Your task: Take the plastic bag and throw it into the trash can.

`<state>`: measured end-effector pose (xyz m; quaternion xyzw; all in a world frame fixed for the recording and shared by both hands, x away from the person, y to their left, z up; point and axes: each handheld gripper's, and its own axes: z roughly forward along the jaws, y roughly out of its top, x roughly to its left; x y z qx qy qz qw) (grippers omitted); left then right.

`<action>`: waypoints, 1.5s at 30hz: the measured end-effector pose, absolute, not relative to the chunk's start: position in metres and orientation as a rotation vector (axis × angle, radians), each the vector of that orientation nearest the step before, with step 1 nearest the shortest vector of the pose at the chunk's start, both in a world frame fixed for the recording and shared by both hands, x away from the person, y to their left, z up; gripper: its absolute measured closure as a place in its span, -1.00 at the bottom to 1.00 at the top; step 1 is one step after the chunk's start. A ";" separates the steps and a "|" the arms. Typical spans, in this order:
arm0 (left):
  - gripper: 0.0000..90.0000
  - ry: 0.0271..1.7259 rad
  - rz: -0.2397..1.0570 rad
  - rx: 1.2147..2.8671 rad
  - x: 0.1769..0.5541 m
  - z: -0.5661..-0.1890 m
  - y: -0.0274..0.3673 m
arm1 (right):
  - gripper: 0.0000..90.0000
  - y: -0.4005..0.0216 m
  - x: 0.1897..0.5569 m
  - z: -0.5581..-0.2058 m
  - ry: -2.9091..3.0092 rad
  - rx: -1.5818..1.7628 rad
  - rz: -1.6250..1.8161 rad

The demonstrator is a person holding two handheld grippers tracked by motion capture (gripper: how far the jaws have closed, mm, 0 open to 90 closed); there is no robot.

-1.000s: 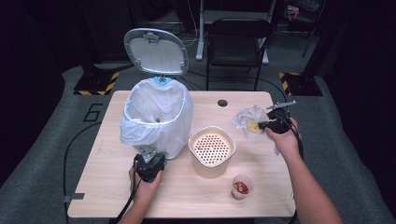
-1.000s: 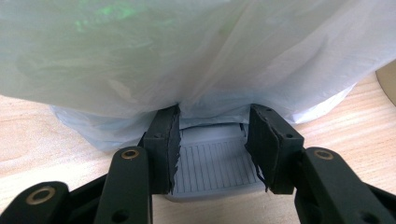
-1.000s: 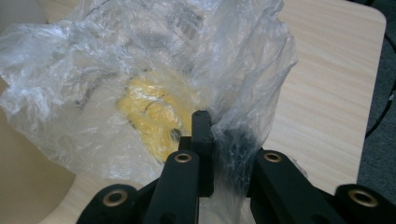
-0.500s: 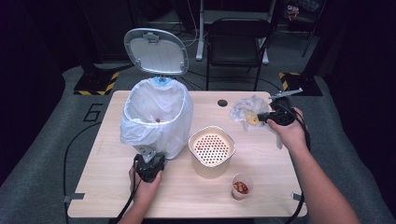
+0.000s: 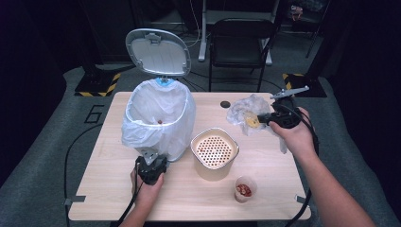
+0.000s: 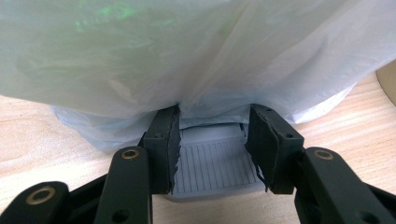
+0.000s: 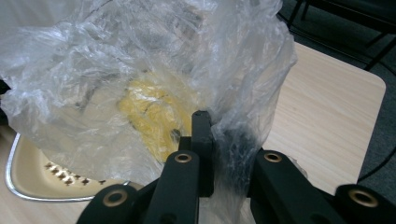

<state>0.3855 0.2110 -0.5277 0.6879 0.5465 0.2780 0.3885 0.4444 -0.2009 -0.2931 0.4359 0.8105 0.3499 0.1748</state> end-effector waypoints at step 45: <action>0.20 1.389 0.719 1.772 0.385 -0.526 0.213 | 0.87 -0.025 0.449 -0.236 2.576 0.813 1.242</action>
